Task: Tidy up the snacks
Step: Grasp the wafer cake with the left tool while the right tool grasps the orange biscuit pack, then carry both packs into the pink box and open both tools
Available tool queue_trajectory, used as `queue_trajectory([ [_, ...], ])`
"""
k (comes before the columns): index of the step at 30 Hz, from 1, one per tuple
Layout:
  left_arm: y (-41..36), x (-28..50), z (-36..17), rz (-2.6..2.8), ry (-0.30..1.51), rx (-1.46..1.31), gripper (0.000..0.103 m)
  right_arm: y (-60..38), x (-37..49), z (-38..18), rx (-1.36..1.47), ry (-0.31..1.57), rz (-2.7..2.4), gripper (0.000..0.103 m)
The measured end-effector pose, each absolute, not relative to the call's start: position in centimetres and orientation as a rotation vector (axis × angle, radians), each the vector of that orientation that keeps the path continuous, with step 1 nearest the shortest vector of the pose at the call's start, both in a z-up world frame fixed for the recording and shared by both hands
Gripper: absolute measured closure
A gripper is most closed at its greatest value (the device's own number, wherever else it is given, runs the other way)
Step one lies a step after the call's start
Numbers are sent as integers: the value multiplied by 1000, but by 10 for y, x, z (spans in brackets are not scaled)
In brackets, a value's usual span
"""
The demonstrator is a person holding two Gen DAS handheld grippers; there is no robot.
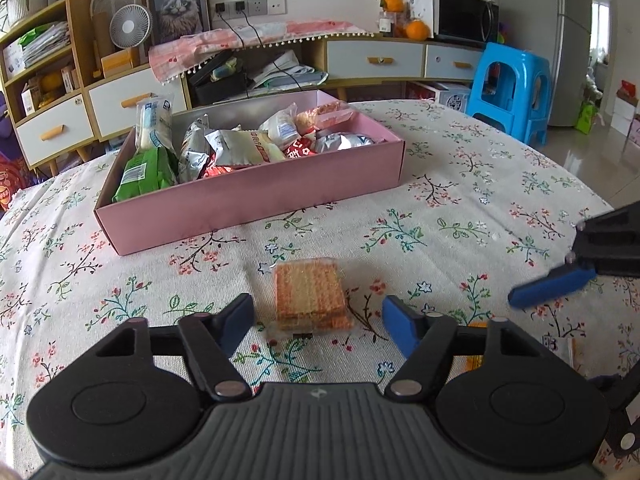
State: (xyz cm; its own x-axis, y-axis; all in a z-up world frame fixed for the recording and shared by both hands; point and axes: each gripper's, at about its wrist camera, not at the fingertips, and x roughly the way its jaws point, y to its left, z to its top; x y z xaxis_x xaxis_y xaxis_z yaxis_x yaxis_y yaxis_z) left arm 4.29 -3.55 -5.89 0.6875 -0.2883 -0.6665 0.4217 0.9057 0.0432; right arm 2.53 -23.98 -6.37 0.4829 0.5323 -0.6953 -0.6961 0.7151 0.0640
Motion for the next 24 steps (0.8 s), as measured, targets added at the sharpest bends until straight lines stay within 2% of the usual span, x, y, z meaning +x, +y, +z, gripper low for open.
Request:
queue_trajectory([
  [4,-33,44,-57,-397,712,190,53,-237,21,-61,-250,756,788,61],
  [5,-33,44,-57,-399,714,187,55,-236,21,-60,-252,756,792,63],
  [13,-33,44,-52,-403,712,187,66,-235,23,-59,-251,760,769,65],
  [24,-25,51,-41,-408,734,138,70,-236,47,-44,-170,755,653,65],
])
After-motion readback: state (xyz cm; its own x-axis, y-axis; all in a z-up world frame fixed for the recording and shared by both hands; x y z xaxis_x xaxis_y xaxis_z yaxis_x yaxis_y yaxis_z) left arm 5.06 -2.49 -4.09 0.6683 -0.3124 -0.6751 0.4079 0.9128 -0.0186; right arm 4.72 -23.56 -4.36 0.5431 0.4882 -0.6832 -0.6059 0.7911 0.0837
